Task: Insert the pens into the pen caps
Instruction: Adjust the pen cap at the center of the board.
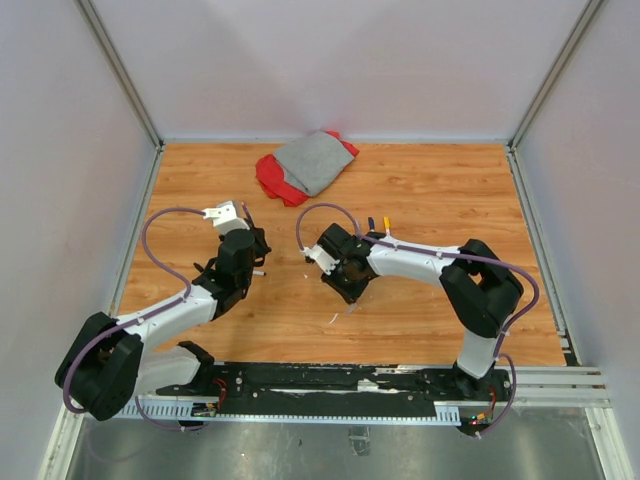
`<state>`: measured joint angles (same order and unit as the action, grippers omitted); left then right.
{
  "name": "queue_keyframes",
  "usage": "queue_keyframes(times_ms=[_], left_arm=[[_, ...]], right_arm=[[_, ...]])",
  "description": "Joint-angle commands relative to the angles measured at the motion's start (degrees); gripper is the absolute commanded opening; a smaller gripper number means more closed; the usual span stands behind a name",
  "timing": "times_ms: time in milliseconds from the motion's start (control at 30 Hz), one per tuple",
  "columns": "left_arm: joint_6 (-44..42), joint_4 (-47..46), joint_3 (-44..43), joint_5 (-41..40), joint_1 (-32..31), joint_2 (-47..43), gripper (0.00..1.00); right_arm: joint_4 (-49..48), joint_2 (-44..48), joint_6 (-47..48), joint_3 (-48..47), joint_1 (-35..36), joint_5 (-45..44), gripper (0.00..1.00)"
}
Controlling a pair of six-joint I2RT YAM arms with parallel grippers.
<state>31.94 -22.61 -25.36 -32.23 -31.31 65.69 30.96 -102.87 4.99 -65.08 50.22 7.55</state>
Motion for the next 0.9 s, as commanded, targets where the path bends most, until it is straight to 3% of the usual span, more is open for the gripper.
queue_keyframes(times_ms=[0,267,367,533,667,867], left_arm=[[-0.1,-0.7,-0.5,0.1,0.3,0.2,0.00],[0.0,-0.4,-0.9,0.7,0.3,1.1,0.00],[0.0,-0.5,-1.0,0.8,0.3,1.4,0.01],[0.3,-0.3,-1.2,0.9,0.3,1.5,0.00],[0.2,-0.2,-1.1,0.7,0.4,1.1,0.01],[0.3,-0.2,-1.2,0.9,0.3,1.0,0.01]], right_arm=[[3.0,0.7,-8.8,0.1,0.5,-5.0,0.23],[-5.9,9.2,-21.0,5.7,0.1,-10.7,0.53],[-8.6,12.8,-29.4,7.4,0.1,-15.3,0.59],[-8.5,15.7,-53.6,9.9,0.4,-20.9,0.62],[0.5,14.2,-74.2,8.3,1.9,-25.8,0.62],[15.4,8.4,-84.7,0.2,4.3,-28.2,0.61]])
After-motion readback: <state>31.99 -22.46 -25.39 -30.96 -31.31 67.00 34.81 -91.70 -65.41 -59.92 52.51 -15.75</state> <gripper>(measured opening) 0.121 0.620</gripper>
